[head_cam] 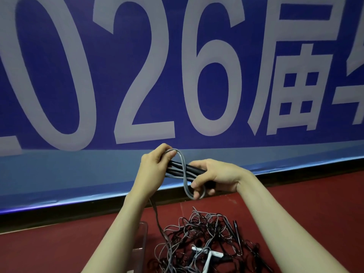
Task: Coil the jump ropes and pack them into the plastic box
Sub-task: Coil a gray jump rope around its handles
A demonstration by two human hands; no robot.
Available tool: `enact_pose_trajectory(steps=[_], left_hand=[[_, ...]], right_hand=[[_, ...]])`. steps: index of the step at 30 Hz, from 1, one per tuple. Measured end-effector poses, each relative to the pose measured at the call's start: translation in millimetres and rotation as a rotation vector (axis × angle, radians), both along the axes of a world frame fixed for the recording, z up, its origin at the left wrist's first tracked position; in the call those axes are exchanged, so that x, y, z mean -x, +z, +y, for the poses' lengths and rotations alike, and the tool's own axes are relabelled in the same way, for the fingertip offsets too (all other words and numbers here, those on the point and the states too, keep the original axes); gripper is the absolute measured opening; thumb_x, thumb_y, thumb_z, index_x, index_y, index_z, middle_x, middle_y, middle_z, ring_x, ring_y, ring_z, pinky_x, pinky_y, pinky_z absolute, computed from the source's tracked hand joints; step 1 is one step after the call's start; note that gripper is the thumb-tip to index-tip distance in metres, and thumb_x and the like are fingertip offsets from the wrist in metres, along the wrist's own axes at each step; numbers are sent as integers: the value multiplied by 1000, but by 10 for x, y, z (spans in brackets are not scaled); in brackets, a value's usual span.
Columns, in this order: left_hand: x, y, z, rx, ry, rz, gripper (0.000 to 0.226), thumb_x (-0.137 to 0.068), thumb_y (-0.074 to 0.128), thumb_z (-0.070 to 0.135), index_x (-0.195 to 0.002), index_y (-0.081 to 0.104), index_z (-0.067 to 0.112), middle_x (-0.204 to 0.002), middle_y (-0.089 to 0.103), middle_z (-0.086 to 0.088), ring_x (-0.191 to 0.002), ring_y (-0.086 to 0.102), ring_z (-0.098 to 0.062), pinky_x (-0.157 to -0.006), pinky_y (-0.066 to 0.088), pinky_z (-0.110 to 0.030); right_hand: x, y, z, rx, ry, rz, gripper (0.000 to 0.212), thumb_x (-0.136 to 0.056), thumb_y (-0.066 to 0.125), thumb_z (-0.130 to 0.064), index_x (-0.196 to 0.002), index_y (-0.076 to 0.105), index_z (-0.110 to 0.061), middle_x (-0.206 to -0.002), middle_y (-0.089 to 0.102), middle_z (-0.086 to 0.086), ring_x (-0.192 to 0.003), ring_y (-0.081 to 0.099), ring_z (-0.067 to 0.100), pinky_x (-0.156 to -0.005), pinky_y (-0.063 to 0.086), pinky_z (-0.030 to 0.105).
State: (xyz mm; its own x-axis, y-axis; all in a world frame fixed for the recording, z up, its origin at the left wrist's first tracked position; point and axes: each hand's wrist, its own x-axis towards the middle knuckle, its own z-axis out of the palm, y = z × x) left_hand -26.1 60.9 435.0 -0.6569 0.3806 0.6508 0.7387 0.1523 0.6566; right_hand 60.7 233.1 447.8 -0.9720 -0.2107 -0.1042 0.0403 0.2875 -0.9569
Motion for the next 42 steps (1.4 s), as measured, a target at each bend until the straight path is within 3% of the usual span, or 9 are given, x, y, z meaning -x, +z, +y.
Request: enact_pose_trajectory(steps=[6,11,15,17,19,22,27,33,42], left_hand=[[85,6,-13,-60,132,-105,29,-97,54,25,-72,59,13,-55,49,3,-51,40,-6,-49,34,-18],[151,-30,1,-110,195,-240,33,-98,52,30,-70,56,13,-53,44,4,-50,36,-14,-51,33,-28],[172,-25,22,-130,208,-307,33,-98,52,31,-71,58,11,-55,47,3,-55,40,-18,-57,35,-32],[178,-37,29,-142,214,-328,33,-97,52,30,-69,58,13,-55,46,2,-54,39,-18,-57,35,-32],[166,-45,42,-154,214,-332,34,-98,52,30,-68,56,15,-56,45,1,-53,37,-18,-55,34,-31],[157,-47,47,-183,210,-351,35,-98,51,30,-67,53,14,-55,41,0,-52,34,-18,-52,31,-29],[163,-2,55,-311,170,-462,35,-100,49,30,-69,49,12,-50,34,4,-40,30,-12,-41,27,-22],[159,10,68,-433,230,-427,37,-100,48,30,-65,45,18,-56,35,2,-48,32,-16,-47,28,-27],[74,50,54,-436,101,-503,38,-100,49,26,-66,34,17,-58,27,1,-47,23,-13,-37,23,-19]], right_hand=[[53,-2,27,247,-160,168,40,-88,60,6,-120,60,-19,-94,73,4,-82,71,27,-50,41,23],[14,14,82,439,-127,251,28,-88,62,-24,-114,62,-14,-114,68,14,-100,68,40,-71,55,31],[18,-56,125,534,-14,250,72,-70,83,-44,-127,54,-11,-120,65,13,-107,65,41,-80,57,37],[9,-32,105,434,-63,280,65,-72,84,-32,-125,53,-11,-115,66,13,-102,68,38,-76,57,34],[5,10,40,242,-206,354,33,-86,71,-17,-114,55,-11,-100,66,9,-87,71,33,-67,56,31],[46,19,-9,139,-348,440,8,-96,61,-17,-98,56,-11,-82,57,4,-59,64,26,-48,47,27],[81,7,-53,-20,-427,464,26,-99,55,-30,-79,47,-16,-63,51,6,-51,54,15,-41,31,18],[182,-62,-146,352,-504,369,23,-96,61,-25,-80,49,-14,-60,41,-3,-46,37,9,-43,22,19],[176,-25,-110,259,-559,413,18,-99,52,-23,-85,44,-15,-62,27,-3,-42,24,7,-39,18,18]])
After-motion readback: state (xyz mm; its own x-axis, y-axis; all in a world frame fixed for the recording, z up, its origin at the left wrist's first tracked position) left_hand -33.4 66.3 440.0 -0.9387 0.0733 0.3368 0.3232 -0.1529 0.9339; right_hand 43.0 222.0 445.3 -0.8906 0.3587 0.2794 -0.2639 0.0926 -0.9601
